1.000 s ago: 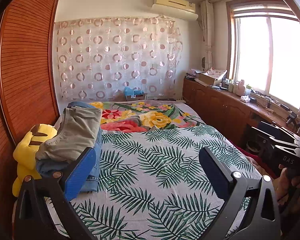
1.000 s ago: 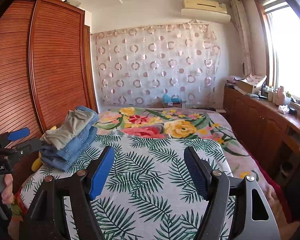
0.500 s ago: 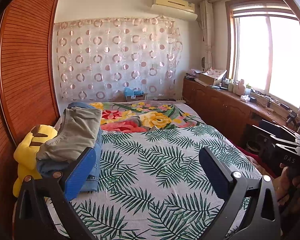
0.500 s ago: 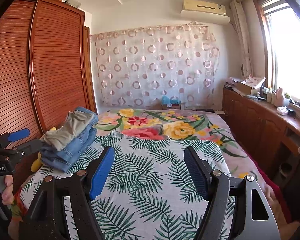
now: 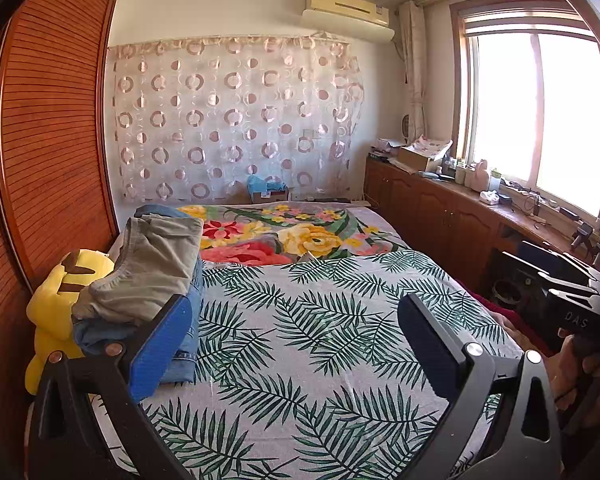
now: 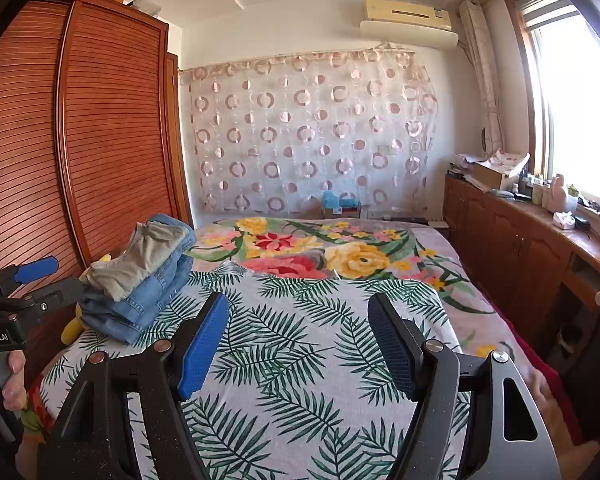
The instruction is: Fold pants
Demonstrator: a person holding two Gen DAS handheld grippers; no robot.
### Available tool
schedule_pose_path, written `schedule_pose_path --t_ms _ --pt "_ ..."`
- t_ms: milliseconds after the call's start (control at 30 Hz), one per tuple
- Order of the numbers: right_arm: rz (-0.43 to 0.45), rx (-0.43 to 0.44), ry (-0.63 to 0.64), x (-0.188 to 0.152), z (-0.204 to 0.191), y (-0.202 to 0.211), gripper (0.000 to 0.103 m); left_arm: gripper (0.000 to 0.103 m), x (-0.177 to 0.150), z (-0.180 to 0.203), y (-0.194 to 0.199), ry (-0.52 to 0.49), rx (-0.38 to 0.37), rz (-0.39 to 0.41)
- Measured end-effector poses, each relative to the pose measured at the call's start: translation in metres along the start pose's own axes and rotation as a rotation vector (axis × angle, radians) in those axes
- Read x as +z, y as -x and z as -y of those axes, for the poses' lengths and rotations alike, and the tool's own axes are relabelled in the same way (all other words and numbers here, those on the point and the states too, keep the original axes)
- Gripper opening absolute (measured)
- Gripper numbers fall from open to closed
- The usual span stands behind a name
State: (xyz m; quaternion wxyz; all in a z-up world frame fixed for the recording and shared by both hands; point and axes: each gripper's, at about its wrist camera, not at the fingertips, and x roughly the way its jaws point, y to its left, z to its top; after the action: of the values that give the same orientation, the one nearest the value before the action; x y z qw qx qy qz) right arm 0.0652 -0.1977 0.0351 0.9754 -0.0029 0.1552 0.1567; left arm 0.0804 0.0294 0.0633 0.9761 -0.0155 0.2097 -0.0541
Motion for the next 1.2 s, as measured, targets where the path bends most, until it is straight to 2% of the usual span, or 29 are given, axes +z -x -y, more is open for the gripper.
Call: schedule_pose_path --t_ms 1200 --pt "0.009 -0.002 -0.004 -0.0034 0.0004 0.0003 0.074 0.103 0.0026 0.0046 0.0054 -0.013 0.005 0.013"
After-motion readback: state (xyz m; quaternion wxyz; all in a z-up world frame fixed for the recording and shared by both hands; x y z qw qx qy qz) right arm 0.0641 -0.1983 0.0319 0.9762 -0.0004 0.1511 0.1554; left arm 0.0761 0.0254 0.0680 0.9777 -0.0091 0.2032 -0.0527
